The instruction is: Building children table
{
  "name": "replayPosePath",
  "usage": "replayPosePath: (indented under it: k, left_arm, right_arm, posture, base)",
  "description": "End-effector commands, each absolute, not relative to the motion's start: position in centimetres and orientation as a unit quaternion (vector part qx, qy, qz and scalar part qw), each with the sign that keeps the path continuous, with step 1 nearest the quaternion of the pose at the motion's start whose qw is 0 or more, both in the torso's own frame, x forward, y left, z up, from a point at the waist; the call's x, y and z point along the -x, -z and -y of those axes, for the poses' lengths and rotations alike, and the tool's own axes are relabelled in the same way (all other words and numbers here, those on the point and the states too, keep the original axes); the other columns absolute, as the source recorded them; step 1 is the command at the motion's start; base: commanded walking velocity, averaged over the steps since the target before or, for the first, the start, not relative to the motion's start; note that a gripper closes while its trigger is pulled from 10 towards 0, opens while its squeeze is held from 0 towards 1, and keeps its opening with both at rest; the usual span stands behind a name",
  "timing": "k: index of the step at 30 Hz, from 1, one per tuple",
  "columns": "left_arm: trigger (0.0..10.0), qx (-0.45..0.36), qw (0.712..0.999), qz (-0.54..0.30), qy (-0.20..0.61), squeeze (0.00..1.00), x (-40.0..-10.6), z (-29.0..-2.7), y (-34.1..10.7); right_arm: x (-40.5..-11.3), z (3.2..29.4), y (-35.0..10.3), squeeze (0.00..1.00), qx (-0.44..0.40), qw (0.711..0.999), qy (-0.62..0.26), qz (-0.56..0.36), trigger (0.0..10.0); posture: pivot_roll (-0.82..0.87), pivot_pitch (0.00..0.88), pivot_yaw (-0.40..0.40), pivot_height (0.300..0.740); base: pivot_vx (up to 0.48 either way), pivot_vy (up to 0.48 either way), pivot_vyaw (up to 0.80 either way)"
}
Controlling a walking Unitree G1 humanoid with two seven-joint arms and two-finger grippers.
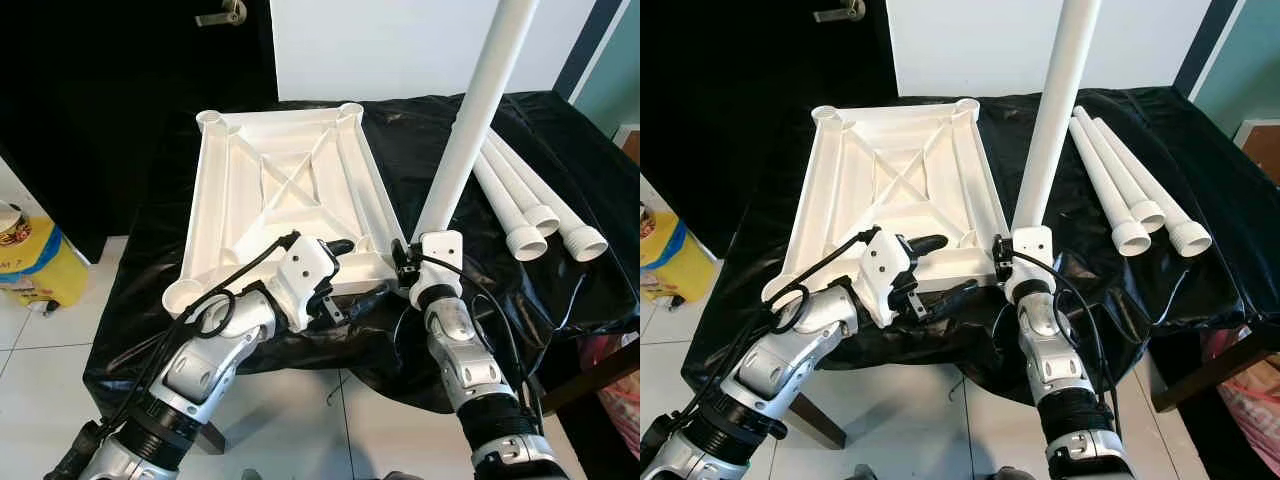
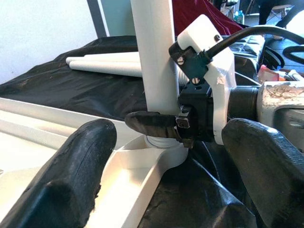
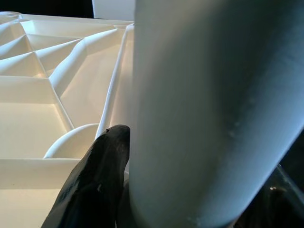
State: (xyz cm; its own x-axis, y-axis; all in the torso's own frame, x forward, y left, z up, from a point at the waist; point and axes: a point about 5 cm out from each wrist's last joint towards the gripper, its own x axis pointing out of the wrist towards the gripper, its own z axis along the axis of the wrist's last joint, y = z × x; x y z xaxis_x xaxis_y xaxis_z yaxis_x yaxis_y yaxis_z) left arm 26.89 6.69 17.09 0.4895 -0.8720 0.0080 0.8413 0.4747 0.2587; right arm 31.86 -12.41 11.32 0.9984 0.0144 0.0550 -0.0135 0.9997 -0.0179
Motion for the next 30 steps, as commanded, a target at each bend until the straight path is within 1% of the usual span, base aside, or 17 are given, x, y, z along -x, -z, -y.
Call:
replayPosePath:
  k: [1,5,10,11,18,21,23,24,25,28,29,30]
  left_arm:
    - [10.0,-0.120,0.829,0.057,0.544,0.00,-26.3,-6.5,-16.6]
    - [10.0,-0.121,0.829,0.057,0.544,0.00,-26.3,-6.5,-16.5]
    - [10.0,-0.125,0.828,0.057,0.543,0.00,-26.5,-6.6,-16.5]
    - [10.0,-0.126,0.828,0.057,0.543,0.00,-26.5,-6.6,-16.5]
    - [10.0,-0.123,0.828,0.052,0.544,0.00,-26.6,-6.7,-16.3]
    - [10.0,-0.126,0.837,0.044,0.530,0.00,-27.1,-7.2,-16.1]
    - [10.0,-0.126,0.837,0.044,0.530,0.00,-27.1,-7.2,-16.1]
    - [10.0,-0.133,0.845,0.036,0.516,0.00,-27.6,-7.6,-15.9]
    - [10.0,-0.133,0.845,0.036,0.516,0.00,-27.6,-7.6,-15.9]
    - [10.0,-0.175,0.874,0.010,0.453,0.00,-29.7,-9.1,-15.1]
    - [10.0,-0.175,0.874,0.010,0.453,0.00,-29.7,-9.1,-15.1]
    - [10.0,-0.187,0.880,0.004,0.436,0.00,-30.2,-9.6,-15.0]
  right_arm:
    - [-31.0,12.1,-9.5,0.00,0.000,1.000,0.001,-0.015,10.0]
    - [-30.9,11.7,-9.8,0.00,0.003,1.000,-0.007,-0.002,10.0]
    - [-30.9,12.0,-10.1,0.00,0.012,1.000,-0.002,0.006,10.0]
    - [-30.9,12.1,-10.2,1.00,0.013,1.000,-0.003,0.010,10.0]
    - [-30.3,12.2,-10.7,1.00,0.014,0.999,-0.022,0.028,10.0]
    - [-29.5,12.4,-10.7,1.00,0.018,0.998,-0.040,0.038,10.0]
    - [-29.5,12.4,-10.7,1.00,0.018,0.998,-0.040,0.038,10.0]
    - [-29.0,12.5,-10.7,0.00,0.020,0.997,-0.054,0.041,10.0]
    - [-29.0,12.5,-10.7,0.00,0.020,0.997,-0.054,0.041,10.0]
    - [-27.5,12.8,-10.4,0.00,0.025,0.995,-0.092,0.042,10.0]
    - [-27.5,12.8,-10.4,0.00,0.025,0.995,-0.092,0.042,10.0]
    - [-27.1,12.8,-10.2,0.00,0.024,0.993,-0.104,0.040,10.0]
  posture:
    - [-0.02,0.007,-0.022,0.740]
    - [-0.03,0.006,-0.019,0.740]
    - [-0.03,0.008,-0.015,0.740]
    - [-0.03,0.010,-0.013,0.740]
    - [-0.04,0.013,-0.011,0.740]
    - [-0.05,0.017,-0.012,0.740]
    - [-0.05,0.017,-0.012,0.740]
    - [-0.05,0.020,-0.012,0.740]
    - [-0.05,0.020,-0.012,0.740]
    - [-0.05,0.034,-0.012,0.740]
    - [-0.05,0.034,-0.012,0.740]
    - [-0.05,0.036,-0.013,0.740]
  base:
    - [0.000,0.000,0.00]
    - [0.000,0.000,0.00]
    - [0.000,0.000,0.00]
    - [0.000,0.000,0.00]
    - [0.000,0.000,0.00]
    - [0.000,0.000,0.00]
    - [0.000,0.000,0.00]
    - [0.000,0.000,0.00]
    - [0.000,0.000,0.00]
    - [0.000,0.000,0.00]
    - [0.000,0.000,0.00]
    - [0.000,0.000,0.00]
